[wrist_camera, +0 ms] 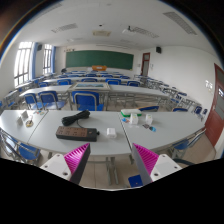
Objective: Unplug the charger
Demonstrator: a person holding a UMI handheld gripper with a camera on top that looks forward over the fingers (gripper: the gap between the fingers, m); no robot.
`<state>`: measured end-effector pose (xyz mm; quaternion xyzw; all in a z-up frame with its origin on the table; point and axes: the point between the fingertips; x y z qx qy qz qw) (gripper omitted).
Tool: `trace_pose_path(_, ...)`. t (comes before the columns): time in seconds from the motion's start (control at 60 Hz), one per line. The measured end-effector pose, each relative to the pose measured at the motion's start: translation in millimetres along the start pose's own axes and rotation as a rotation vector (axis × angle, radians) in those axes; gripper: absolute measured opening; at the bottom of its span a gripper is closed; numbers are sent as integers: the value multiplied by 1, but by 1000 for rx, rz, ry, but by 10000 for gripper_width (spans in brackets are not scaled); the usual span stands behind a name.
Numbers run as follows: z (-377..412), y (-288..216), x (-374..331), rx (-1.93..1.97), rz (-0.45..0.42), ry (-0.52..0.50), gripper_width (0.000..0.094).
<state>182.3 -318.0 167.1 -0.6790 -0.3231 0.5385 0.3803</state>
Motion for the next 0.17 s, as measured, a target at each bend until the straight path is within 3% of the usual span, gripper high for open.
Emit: trace_pose_path(0.167, -5, 4, -14, -6, -6, 7, 857)
Point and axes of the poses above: the point between the fingertips, and its own axes, seen from behind it with the camera up: z to the left, y down, x forward, the way the camera looks, and after that the axes turned 3 degrees about y, right-handed
